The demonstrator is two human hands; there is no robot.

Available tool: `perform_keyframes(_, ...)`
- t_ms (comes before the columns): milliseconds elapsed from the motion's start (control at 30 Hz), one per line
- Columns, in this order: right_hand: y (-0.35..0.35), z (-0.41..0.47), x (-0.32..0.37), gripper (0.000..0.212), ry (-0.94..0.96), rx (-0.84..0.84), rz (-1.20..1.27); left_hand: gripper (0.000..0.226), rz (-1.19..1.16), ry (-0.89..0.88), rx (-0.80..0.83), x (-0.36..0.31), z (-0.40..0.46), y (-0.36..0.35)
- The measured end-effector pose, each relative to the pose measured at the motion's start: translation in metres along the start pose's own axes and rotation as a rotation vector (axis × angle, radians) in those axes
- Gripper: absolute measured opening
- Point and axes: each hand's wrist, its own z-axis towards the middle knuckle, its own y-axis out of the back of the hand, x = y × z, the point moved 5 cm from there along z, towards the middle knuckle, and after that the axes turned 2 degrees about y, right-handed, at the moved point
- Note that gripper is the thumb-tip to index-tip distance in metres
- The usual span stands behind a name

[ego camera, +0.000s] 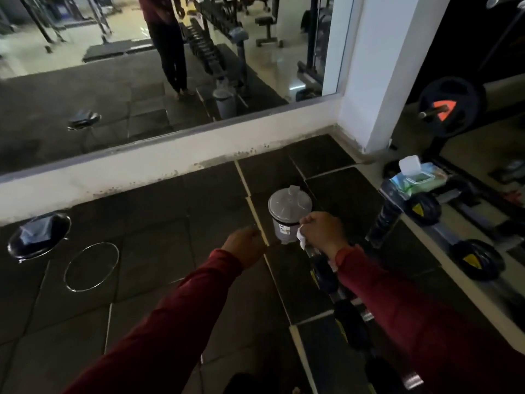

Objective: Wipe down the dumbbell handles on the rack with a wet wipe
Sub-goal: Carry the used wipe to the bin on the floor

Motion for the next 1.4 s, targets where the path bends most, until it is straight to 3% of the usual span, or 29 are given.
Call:
perform_keyframes(100,-0.003,0.068,0.007,0.022,-0.043,-0.007,0.026,0.042,0.058,-0.017,0.066,-0.005,0.074,0.01)
perform_keyframes(233,-0.013,0.16,0.019,0.027,-0.09,-0.031,0.028,0.03,0.111,-0.057,0.09,-0.004,0.188,0.026)
perform_keyframes(367,-0.018,0.247,0.039,0.029,-0.145,-0.078,0.074,0.041,0.131,-0.087,0.151,-0.008,0.295,0.045)
perform_keyframes(633,-0.015,0.365,0.063,0.021,-0.298,-0.19,0.118,0.042,0.153,-0.119,0.29,-0.031,0.447,0.077)
perform_keyframes(767,-0.01,0.404,0.064,0.023,-0.363,-0.201,0.096,0.043,0.164,-0.122,0.352,-0.038,0.496,0.077)
perform_keyframes(1100,-0.014,0.493,0.079,0.026,-0.383,-0.245,0.166,0.042,0.178,-0.15,0.313,-0.046,0.584,0.101)
perform_keyframes(1400,-0.026,0.532,0.042,0.023,-0.479,-0.177,0.083,0.042,0.205,-0.096,0.408,-0.043,0.629,0.066)
